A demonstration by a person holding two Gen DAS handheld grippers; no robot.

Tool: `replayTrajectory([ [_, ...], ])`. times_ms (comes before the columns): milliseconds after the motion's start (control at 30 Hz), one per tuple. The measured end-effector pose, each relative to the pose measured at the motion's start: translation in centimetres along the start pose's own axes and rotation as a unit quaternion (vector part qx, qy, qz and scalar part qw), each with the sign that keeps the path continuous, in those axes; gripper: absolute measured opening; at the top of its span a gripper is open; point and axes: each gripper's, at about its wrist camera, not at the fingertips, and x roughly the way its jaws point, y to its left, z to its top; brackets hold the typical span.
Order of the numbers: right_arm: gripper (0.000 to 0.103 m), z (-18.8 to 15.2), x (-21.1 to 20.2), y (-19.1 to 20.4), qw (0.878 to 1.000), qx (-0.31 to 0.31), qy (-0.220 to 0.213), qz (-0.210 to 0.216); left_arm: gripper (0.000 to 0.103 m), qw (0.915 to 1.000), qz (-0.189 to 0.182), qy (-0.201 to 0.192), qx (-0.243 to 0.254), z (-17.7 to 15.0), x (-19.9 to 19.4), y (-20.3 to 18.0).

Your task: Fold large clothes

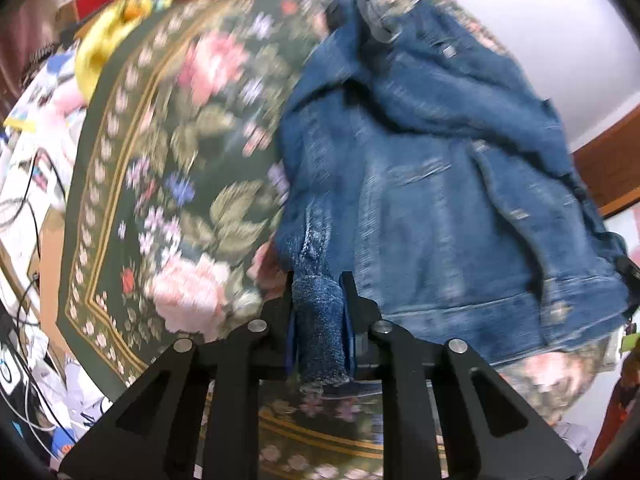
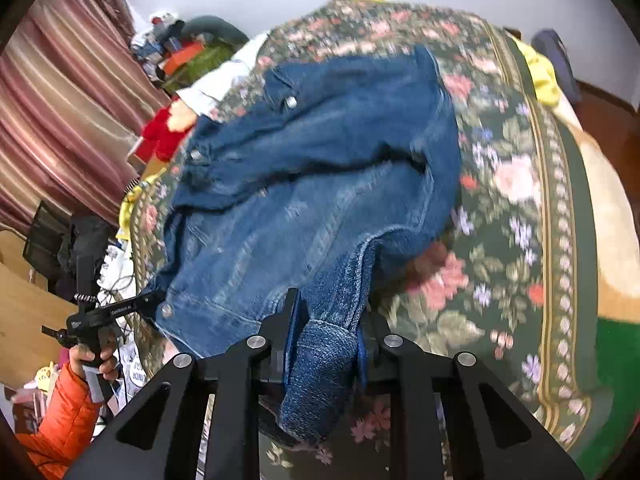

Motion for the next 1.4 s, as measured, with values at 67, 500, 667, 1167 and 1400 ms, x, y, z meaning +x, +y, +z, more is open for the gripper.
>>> replayTrajectory([
  [67,0.019,0.8,-0.4,0.3,1.000,-0.005,-0.013,0.006,0.018,0.9997,-0.012,-0.021,0.007,1.0,-1.6,-1.1],
  [500,0.017,10.4,-1.2,0.6,0.995,-0.017,-0.096,-0.013,0.017,0.9837,-0.072,-0.164,0.011,14.5,-8.2,-5.6],
  [667,0.016,15.8,0.6,-2.0,0.993,0.022,-0.112,-0.038,0.017,0.9842,-0.045,-0.169,-0.030,19.9,-5.8,-4.7],
  [1167,0.016,25.2,13.8,-8.3,0.992,0.092,-0.046,-0.077,0.018,0.9933,0.054,-0.094,-0.039,28.1,8.1,-3.2],
  [1400,0.017,25.2,14.4,-10.2,0.996,0.081,-0.016,-0.019,0.021,0.9936,0.078,-0.081,-0.010,28.3,9.5,-3.4],
])
